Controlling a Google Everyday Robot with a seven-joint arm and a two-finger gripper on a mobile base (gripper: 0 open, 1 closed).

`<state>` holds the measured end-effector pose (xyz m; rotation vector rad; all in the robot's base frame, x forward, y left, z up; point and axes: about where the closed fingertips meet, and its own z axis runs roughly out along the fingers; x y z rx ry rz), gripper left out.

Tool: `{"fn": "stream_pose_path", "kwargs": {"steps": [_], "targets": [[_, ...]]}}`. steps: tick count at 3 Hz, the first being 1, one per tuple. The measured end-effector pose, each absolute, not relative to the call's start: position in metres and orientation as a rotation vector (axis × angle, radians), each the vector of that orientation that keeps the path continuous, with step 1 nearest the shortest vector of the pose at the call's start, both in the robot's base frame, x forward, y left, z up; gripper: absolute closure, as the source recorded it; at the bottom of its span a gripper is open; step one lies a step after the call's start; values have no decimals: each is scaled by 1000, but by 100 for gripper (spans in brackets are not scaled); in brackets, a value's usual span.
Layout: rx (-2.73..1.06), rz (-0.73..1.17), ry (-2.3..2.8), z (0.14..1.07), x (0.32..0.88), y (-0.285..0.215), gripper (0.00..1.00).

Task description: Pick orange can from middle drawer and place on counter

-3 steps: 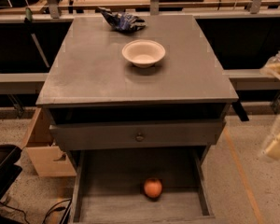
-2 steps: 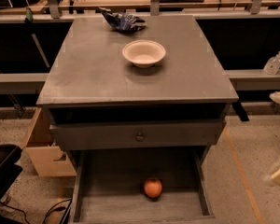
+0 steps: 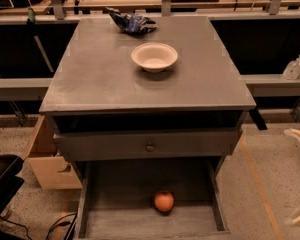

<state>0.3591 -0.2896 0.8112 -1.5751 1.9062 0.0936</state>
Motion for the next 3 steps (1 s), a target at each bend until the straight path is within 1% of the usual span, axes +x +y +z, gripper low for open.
{"fn": "stream_pose_path", "kwargs": {"steps": [2, 3], "targets": [[-1630, 77, 1856, 805, 360, -282, 0], [-1599, 140, 1860, 765, 368, -254, 0]]}}
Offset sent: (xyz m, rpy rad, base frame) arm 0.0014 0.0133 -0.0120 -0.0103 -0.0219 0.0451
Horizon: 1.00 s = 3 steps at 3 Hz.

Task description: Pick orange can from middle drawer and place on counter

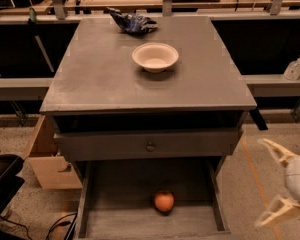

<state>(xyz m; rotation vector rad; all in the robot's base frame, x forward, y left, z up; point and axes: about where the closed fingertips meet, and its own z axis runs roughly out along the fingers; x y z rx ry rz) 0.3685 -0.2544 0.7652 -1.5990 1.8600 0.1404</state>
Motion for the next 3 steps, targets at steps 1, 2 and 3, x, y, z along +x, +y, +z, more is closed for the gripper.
{"fn": "stream_pose_path", "kwargs": {"steps": [1, 2, 3], "targets": [[-1591, 160, 1838, 710, 379, -217, 0], [-1590, 175, 1800, 661, 393, -188, 0], [-1569, 229, 1786, 605, 413, -165, 0]]}}
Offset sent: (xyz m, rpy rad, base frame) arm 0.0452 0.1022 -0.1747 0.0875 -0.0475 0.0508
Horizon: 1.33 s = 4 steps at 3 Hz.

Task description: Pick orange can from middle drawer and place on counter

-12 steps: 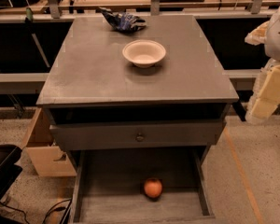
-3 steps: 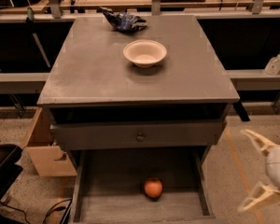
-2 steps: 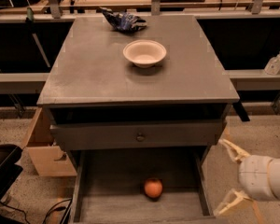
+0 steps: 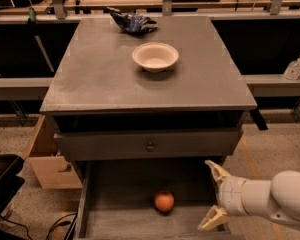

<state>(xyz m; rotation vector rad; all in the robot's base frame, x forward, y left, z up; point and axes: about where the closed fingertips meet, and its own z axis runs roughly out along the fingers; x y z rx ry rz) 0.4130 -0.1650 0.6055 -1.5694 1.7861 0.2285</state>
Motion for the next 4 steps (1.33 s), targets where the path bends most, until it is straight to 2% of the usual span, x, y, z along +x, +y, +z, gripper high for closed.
{"fn": "stream_pose_path", "kwargs": {"steps": [2, 4], "targets": [[-1500, 422, 1807, 508, 436, -133, 0], [-1491, 489, 1812, 481, 441, -117, 0]]}}
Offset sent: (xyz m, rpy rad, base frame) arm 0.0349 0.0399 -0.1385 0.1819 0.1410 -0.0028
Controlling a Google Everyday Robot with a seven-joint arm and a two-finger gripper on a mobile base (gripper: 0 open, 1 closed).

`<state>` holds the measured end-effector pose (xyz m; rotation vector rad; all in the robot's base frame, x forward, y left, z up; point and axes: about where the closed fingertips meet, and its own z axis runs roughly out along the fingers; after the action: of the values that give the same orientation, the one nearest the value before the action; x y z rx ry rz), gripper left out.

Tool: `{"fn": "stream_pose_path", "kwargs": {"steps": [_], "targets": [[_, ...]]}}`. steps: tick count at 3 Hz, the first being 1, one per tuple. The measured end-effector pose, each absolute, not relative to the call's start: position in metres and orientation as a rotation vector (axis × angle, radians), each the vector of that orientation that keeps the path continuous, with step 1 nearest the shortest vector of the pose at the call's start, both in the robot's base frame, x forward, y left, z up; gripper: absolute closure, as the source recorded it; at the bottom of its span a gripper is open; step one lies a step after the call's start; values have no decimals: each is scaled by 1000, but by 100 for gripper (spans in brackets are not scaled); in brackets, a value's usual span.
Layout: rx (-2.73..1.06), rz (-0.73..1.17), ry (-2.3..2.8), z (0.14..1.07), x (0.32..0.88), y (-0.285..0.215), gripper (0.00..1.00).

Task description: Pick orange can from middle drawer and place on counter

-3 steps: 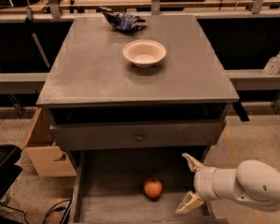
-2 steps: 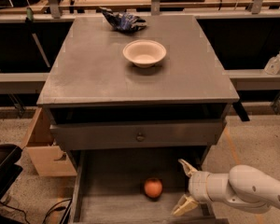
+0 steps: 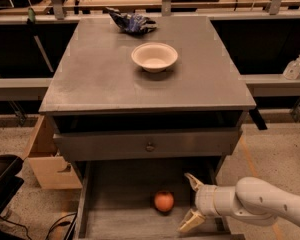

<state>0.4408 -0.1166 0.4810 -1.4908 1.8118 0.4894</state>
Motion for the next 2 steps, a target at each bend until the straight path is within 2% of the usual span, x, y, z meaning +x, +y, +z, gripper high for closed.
{"fn": "stream_pose_path", "kwargs": {"steps": [2], "targets": [[-1457, 625, 1820, 416, 458, -87, 0]]}}
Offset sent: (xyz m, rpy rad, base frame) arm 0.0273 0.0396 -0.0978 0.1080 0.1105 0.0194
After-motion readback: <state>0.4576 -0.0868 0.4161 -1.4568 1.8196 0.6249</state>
